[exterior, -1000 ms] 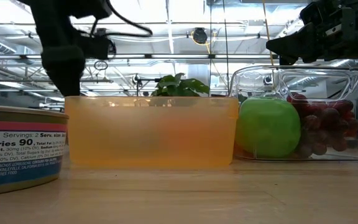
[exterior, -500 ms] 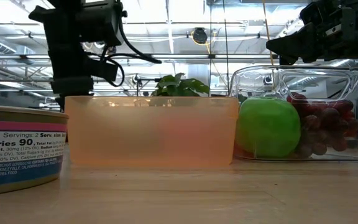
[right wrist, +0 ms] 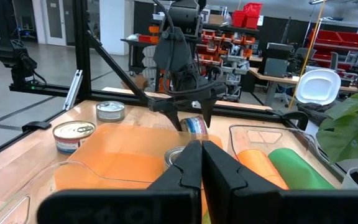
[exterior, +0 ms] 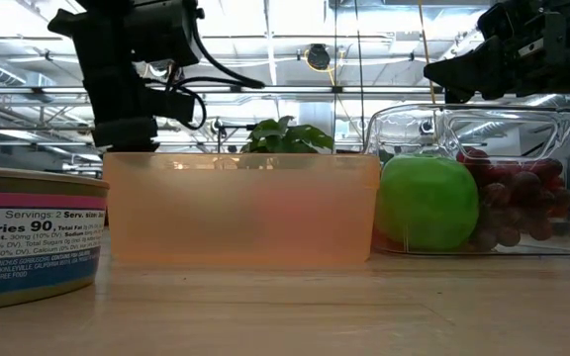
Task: Pick & Place Food Item
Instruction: Put the left blue pink tuna can into the orange bin
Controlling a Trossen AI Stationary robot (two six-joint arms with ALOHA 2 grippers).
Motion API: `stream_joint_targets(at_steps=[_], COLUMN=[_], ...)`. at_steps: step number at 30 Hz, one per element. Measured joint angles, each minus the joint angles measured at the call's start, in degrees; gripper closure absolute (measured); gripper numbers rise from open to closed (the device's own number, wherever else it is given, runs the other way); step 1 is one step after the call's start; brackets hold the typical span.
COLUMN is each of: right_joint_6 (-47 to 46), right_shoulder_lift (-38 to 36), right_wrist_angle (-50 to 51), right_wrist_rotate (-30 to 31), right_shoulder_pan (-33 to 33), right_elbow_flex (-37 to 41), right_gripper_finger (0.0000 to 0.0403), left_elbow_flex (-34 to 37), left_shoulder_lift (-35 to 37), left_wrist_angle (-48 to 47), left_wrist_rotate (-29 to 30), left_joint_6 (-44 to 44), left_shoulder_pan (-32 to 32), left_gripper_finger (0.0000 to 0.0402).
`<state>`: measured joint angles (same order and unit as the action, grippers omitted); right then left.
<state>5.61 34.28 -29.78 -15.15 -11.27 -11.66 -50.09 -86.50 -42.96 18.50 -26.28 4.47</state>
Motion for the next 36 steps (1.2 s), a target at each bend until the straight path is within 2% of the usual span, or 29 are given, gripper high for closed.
stream_joint_targets(at_steps=[5, 12, 16, 22, 28, 36], right_joint_6=[0.02, 0.01, 0.00, 0.00, 0.01, 0.00], right_shoulder_lift=[0.00, 0.01, 0.01, 0.02, 0.00, 0.00], right_wrist_angle=[0.02, 0.01, 0.02, 0.02, 0.00, 0.01], right_wrist_rotate=[0.00, -0.01, -0.01, -0.01, 0.01, -0.01], right_shoulder_pan=[0.01, 0.01, 0.01, 0.02, 0.00, 0.02], right_elbow_flex=[0.02, 0.02, 0.01, 0.01, 0.00, 0.01], right_gripper_finger=[0.0403, 0.0403, 0.0403, 0.0403, 0.0403, 0.0403], left_elbow_flex=[0.00, 0.00, 0.00, 0.07, -0.17, -7.00], left_shoulder_lift=[0.00, 0.02, 0.07, 2.50, 7.28, 10.98], left_wrist_angle=[-0.20, -0.42, -2.29, -6.98, -6.41, -6.04], left_wrist_rotate=[-0.03, -0.28, -0.40, -0.47, -0.22, 4.38], left_joint_6=[0.32, -0.37, 0.28, -1.62, -4.23, -5.63], left_shoulder_pan=[0.00, 0.02, 0.11, 1.77, 5.25, 11.88], left_gripper_finger=[0.0076, 0.0162, 0.0196, 0.0200, 0.0200, 0.0200])
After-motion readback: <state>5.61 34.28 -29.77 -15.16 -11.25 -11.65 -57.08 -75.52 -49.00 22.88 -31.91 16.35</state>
